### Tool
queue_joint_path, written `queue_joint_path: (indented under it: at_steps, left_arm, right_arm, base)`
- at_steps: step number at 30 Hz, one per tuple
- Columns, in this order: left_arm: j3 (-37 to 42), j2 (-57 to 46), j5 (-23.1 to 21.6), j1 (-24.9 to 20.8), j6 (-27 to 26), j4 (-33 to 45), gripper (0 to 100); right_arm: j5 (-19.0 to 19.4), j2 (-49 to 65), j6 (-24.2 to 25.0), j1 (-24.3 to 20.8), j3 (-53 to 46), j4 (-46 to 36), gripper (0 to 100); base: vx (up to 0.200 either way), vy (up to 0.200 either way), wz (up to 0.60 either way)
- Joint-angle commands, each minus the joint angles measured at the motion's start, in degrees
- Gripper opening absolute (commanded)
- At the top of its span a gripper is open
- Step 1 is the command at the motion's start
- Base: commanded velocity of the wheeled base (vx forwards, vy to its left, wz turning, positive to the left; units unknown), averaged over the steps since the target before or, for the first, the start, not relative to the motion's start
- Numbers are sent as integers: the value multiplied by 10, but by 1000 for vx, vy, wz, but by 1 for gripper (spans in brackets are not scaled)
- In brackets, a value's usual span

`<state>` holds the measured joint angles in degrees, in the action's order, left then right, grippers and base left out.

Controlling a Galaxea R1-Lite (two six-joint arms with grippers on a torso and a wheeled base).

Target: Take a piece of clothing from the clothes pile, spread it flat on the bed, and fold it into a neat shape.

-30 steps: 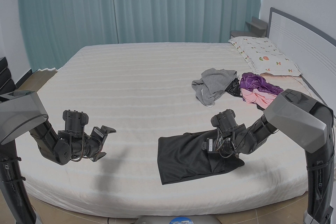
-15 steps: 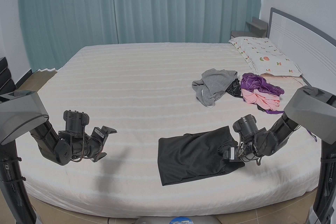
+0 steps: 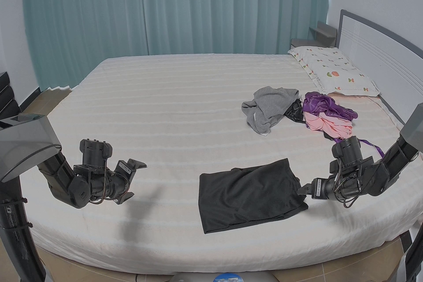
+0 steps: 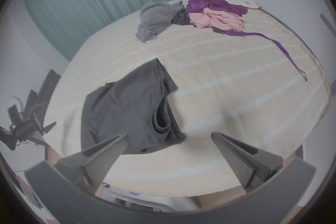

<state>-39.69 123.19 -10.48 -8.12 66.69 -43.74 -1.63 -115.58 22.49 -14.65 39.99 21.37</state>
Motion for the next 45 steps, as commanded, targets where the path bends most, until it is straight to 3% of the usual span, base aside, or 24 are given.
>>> queue_joint_path:
  at_steps: [1,6,12,13,26,36,37,45]
  left_arm:
    - [1,1,0,0,0,0,100]
    - [1,1,0,0,-3,0,100]
    - [1,5,1,0,-10,0,100]
    - [1,5,0,-1,-10,0,100]
    - [0,5,1,-1,-9,0,100]
    - [1,5,1,-1,-9,0,100]
    - [1,5,1,-1,-9,0,100]
    - [1,5,1,-1,-9,0,100]
  right_arm:
    - [39,-10,6,4,2,23,100]
    - [59,-72,59,-1,25,71,100]
    - [66,-122,64,6,58,84,100]
    - [70,-122,64,7,58,84,0]
    - [97,-66,29,67,-9,68,0]
    - [117,-77,26,75,-30,75,0]
    - [119,-77,27,74,-28,75,100]
    - [159,-75,47,89,10,93,100]
  base:
    - [0,0,0]
    - [0,0,0]
    - [0,0,0]
    - [0,0,0]
    - [0,0,0]
    - [0,0,0]
    - [0,0,0]
    - [0,0,0]
